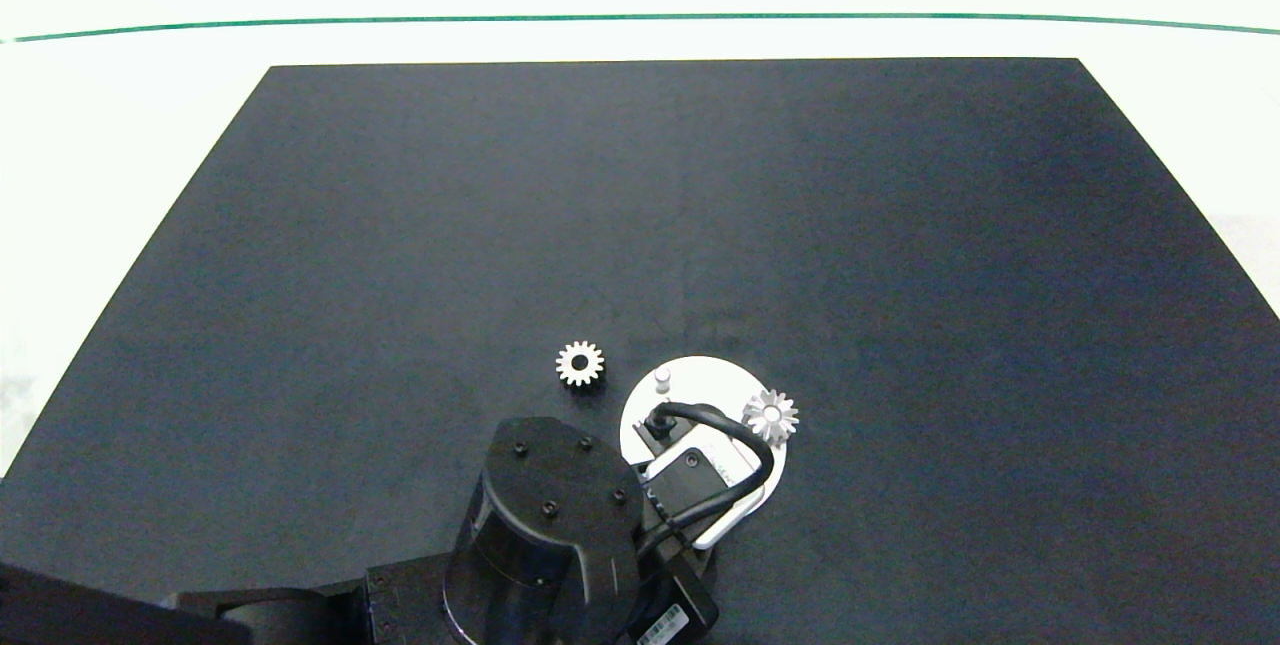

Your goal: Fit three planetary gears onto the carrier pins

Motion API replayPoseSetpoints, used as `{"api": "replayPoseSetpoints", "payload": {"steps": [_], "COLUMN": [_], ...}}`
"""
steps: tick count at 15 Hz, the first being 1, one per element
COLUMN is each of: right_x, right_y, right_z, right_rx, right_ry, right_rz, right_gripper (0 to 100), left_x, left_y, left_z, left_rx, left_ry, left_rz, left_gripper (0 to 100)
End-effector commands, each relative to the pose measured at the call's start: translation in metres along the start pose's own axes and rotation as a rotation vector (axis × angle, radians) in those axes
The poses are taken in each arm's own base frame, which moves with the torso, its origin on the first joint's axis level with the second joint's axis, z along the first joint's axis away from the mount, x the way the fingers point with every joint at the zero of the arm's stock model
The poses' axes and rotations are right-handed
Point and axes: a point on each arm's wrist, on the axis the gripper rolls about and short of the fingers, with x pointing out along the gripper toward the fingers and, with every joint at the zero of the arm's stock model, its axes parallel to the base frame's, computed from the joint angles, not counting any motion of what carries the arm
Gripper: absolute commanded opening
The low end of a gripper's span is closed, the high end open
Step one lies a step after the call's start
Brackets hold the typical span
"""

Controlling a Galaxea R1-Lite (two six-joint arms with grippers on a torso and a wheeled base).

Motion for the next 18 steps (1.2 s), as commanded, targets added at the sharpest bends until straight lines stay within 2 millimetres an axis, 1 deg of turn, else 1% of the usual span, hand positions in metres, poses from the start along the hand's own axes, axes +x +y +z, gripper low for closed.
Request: {"api": "replayPoseSetpoints", "payload": {"steps": [1, 14, 15, 18], "right_x": [0.0000, 0.0003, 0.0003, 0.0003], "right_y": [-0.0001, 0.0002, 0.0002, 0.0002], "right_z": [-0.0004, -0.0006, -0.0006, -0.0006], "right_rx": [-0.003, -0.003, -0.003, -0.003], "right_ry": [0.003, 0.004, 0.004, 0.004], "right_rz": [0.002, 0.010, 0.010, 0.010], "right_gripper": [100, 100, 100, 100], "left_x": [0.0011, -0.0001, -0.0003, -0.0005], "left_y": [0.0025, 0.0031, 0.0025, 0.0010], "left_z": [0.0004, -0.0034, -0.0037, -0.0039], "left_rx": [-0.001, 0.002, 0.005, 0.006], "left_ry": [-0.002, 0.009, 0.010, 0.011], "left_rz": [0.012, 0.011, 0.009, 0.004], "left_gripper": [7, 7, 100, 100]}}
